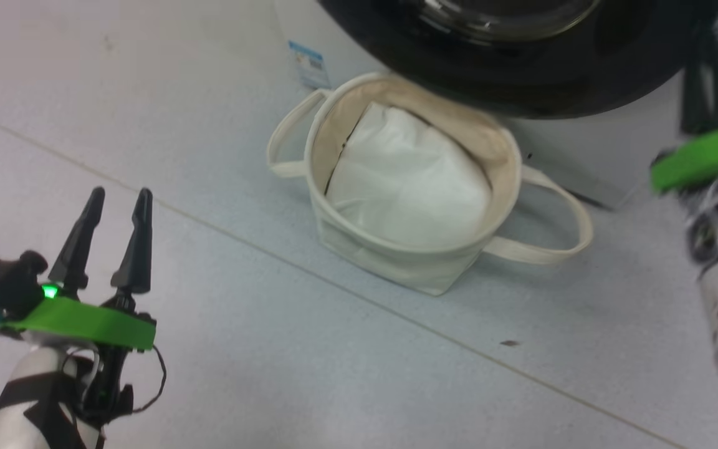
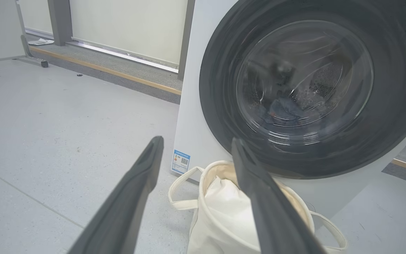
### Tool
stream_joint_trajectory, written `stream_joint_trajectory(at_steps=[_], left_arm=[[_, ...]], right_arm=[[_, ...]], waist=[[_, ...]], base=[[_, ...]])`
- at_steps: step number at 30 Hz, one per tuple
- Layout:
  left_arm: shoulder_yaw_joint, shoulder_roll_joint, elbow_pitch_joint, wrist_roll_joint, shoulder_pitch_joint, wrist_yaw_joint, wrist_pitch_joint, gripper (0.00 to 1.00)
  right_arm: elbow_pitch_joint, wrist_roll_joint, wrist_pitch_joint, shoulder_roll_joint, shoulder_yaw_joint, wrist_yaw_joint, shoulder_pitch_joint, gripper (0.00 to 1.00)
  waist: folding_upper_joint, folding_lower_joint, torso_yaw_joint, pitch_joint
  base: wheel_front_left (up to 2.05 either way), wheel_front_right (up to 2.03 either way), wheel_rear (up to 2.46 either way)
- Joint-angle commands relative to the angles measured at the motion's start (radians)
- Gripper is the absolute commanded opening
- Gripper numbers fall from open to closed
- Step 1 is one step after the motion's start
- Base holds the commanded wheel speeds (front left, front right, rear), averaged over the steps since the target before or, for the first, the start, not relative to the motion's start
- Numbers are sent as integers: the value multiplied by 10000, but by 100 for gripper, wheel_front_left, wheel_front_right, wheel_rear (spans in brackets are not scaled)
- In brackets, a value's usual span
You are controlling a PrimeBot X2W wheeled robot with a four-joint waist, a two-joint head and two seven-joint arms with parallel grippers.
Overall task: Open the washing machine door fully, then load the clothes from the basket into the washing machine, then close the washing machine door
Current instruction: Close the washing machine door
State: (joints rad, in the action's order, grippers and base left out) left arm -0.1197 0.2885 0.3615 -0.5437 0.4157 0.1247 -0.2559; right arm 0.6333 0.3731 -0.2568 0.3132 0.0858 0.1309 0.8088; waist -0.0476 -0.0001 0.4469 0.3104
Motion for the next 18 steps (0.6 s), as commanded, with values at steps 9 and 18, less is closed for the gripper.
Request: stream_joint_trajectory(at_steps=[9, 18], left_arm=[[296, 679, -19, 80, -552, 59, -59, 100], [531, 706, -53, 248, -1207, 59, -59, 100]], right_arm=[[-1875, 435, -49, -961, 1599, -2, -2749, 100], [-3256, 690, -49, -1003, 1968, -2, -4641, 100]], waist=[[0, 1, -1625, -1646], [0, 1, -3061, -2748]], base=[[0, 0, 0], [0, 0, 0]])
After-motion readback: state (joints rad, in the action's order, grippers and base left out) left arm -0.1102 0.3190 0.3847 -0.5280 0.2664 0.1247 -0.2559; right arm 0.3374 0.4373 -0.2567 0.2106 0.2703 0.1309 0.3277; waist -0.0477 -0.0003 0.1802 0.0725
